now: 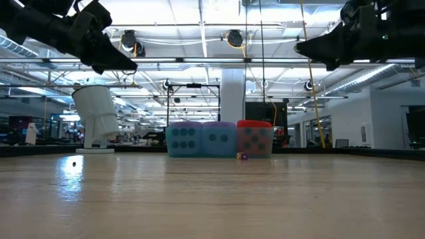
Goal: Pick & Place Dice
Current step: Put the small green dice into the green container
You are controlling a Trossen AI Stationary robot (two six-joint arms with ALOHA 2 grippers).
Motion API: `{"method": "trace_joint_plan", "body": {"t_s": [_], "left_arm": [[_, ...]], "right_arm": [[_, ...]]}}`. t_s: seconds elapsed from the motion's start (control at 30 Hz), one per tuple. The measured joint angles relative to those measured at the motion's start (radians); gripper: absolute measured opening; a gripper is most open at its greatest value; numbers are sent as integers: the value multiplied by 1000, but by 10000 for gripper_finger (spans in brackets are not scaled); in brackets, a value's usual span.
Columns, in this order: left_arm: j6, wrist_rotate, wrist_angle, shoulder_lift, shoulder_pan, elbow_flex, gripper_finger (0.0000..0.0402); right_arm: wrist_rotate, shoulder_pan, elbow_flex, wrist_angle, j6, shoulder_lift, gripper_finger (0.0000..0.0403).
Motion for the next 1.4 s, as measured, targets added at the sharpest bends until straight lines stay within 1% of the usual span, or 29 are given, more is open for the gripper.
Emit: {"method": "trace_joint_plan", "body": {"t_s": [0.13, 0.3, 0.4, 0.5, 0.73, 0.87, 1.0, 1.1, 1.23, 1.4], "left_arm": [[5, 0, 9, 0, 0, 0, 15], [4, 0, 9, 0, 0, 0, 15], [3, 0, 9, 0, 0, 0, 15], [3, 0, 9, 0, 0, 0, 15], [4, 0, 8, 0, 0, 0, 15], [4, 0, 8, 0, 0, 0, 15], [4, 0, 8, 0, 0, 0, 15], [8, 0, 8, 0, 0, 0, 15], [10, 0, 9, 0, 0, 0, 15], [15, -1, 9, 0, 0, 0, 15]], "right_arm": [[-1, -7, 12, 122, -38, 118, 51], [-3, -51, 117, 120, -14, 290, 51], [-7, -83, 203, 80, -11, 396, 51], [-5, -140, 324, -57, -3, 478, 51], [-8, -333, 663, -494, 16, 641, 51], [-13, -438, 788, -645, -4, 738, 51], [-112, -531, 827, -674, -126, 831, 51], [-166, -571, 829, -664, -196, 892, 51], [-155, -597, 829, -651, -239, 954, 51], [-148, -632, 830, -615, -246, 1009, 51]]}}
